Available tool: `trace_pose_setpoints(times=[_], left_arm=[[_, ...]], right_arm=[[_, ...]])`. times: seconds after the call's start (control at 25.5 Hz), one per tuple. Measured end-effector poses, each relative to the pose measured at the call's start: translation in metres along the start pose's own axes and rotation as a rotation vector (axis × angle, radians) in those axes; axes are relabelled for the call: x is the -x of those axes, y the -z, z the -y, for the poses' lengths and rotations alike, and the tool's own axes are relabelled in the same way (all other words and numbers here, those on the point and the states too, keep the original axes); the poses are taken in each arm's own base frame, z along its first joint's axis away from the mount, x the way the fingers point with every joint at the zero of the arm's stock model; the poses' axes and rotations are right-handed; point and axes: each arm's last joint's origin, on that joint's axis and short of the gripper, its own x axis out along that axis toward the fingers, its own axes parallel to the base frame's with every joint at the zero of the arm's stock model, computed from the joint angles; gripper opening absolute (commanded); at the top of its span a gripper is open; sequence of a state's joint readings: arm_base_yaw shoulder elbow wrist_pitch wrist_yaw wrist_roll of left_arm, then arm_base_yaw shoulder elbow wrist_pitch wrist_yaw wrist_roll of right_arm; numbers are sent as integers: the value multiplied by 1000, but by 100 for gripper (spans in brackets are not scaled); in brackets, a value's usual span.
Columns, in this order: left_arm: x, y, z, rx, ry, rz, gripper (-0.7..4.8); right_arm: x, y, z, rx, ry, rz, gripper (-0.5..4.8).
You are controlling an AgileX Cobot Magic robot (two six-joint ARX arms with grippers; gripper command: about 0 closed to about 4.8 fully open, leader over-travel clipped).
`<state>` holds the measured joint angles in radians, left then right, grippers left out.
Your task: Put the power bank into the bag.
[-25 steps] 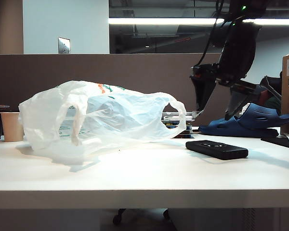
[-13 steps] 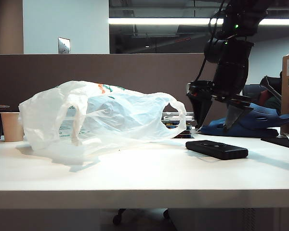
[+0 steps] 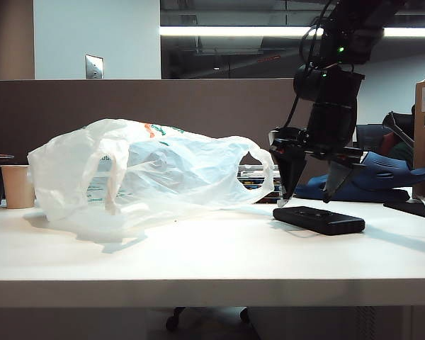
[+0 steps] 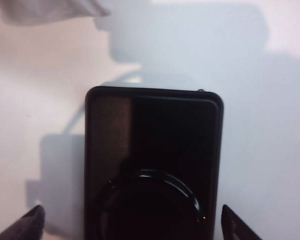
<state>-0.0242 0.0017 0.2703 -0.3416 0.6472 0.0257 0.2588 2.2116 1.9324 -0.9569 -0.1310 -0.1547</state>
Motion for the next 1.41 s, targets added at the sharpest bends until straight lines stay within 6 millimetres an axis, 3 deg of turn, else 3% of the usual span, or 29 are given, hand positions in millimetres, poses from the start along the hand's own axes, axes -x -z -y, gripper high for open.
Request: trace_pose_setpoints(times=[0.39, 1.41], left_arm=[[0, 0, 0, 0, 0, 0, 21], [0, 0, 0, 0, 0, 0, 21]], right_arm=[[-22, 2, 0, -1, 17, -47, 479], [-31, 3, -1, -1, 61, -75, 471]])
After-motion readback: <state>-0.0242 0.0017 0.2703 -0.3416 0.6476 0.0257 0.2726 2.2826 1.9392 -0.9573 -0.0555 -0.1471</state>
